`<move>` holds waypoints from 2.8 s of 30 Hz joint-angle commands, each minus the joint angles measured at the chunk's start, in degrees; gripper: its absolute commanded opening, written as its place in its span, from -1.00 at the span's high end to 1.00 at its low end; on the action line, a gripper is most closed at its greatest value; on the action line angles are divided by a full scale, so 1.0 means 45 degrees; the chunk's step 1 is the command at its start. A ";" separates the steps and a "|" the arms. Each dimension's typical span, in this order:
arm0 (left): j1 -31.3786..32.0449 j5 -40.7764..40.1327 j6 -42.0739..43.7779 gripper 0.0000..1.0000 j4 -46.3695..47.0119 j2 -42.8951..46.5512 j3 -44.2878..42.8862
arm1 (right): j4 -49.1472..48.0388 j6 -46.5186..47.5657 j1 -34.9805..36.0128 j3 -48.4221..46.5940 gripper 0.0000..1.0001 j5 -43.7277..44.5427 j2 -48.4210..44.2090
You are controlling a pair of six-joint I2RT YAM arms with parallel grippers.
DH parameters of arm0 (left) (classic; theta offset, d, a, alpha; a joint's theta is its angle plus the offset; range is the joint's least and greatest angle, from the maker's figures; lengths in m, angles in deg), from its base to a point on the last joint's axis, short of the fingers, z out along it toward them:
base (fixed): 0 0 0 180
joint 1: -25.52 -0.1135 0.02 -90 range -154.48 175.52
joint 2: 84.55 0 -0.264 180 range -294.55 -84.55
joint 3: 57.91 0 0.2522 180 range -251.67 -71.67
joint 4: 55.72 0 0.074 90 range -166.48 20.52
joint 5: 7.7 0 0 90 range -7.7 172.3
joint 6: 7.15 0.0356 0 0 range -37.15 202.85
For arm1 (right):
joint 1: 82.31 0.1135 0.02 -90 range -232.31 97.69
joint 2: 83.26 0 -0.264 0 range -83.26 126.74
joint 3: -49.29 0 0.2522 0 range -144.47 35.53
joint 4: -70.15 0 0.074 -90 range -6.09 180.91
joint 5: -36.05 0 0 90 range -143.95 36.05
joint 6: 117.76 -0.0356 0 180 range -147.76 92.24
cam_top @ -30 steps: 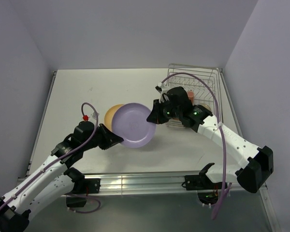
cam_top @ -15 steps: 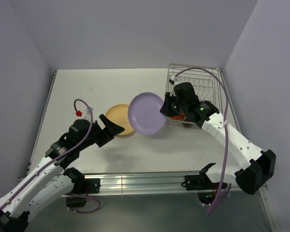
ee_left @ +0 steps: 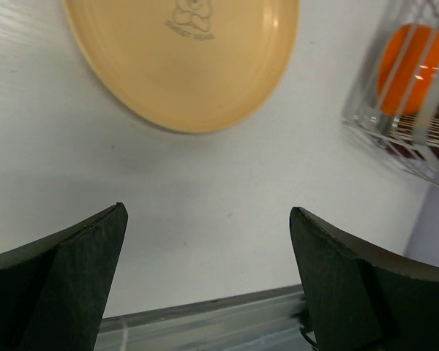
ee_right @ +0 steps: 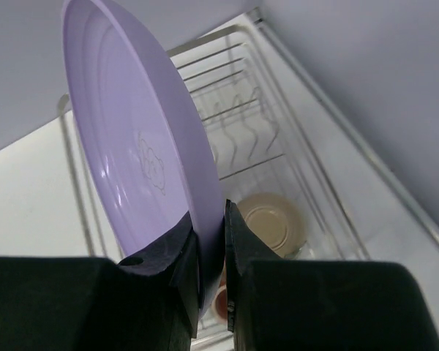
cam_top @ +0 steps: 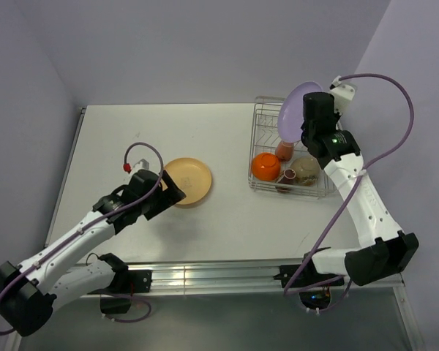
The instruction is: Load the mixed dishes into the dish rack
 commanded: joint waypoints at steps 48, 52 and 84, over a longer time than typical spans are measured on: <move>0.0006 -0.0768 0.1379 -0.96 0.1631 -0.4049 -0.0894 | -0.9698 0.7694 -0.1078 0.2252 1.00 0.4338 0.3861; 0.0006 -0.0709 0.1379 -0.96 0.1710 -0.4050 -0.0875 | -0.9130 0.7264 -0.1176 0.1958 1.00 0.3908 0.4447; -0.0287 -0.1137 -0.0085 -0.70 0.2023 -0.4889 -0.0093 | -0.2922 0.2714 0.1356 0.1996 -0.99 0.3259 0.0780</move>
